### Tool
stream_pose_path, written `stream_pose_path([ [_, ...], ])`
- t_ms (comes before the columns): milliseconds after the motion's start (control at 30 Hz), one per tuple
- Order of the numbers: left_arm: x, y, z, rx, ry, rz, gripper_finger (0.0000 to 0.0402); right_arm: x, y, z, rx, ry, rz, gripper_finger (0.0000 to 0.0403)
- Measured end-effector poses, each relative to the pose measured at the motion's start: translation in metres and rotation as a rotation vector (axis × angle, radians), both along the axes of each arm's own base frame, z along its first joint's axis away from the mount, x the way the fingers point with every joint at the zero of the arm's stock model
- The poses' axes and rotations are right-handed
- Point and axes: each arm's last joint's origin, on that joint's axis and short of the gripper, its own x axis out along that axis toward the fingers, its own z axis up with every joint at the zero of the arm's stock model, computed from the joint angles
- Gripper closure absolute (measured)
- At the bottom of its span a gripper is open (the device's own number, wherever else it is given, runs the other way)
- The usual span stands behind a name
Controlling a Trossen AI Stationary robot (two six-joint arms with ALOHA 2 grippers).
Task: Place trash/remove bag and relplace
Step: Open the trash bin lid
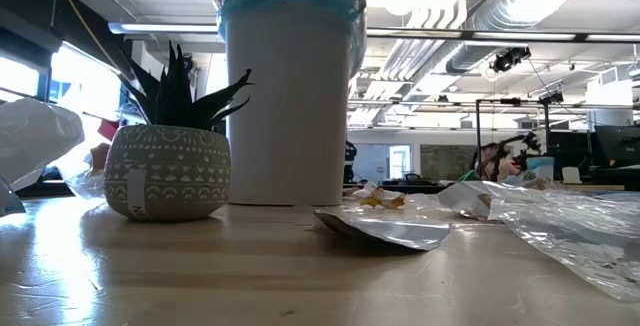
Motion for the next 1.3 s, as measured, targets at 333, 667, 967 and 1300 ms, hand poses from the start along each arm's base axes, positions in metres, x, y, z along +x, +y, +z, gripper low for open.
stream_pose_path([
  [333, 0.0, 0.0, -0.003, -0.012, 0.017, 0.002, 0.0401, 0.009, 0.005, -0.006, -0.027, 0.044, -0.024, 0.0403],
  [667, 0.0, 0.0, -0.003, -0.005, 0.02, 0.001, 0.0401, 0.006, 0.0, -0.023, 0.018, 0.131, -0.065, 0.0403],
  [967, 0.0, 0.0, -0.002, -0.005, 0.019, 0.005, 0.0401, 0.008, 0.001, -0.027, 0.03, 0.149, -0.05, 0.0403],
  [1300, 0.0, 0.0, -0.003, -0.013, 0.016, 0.006, 0.0401, 0.011, 0.003, -0.01, -0.029, 0.058, -0.035, 0.0403],
])
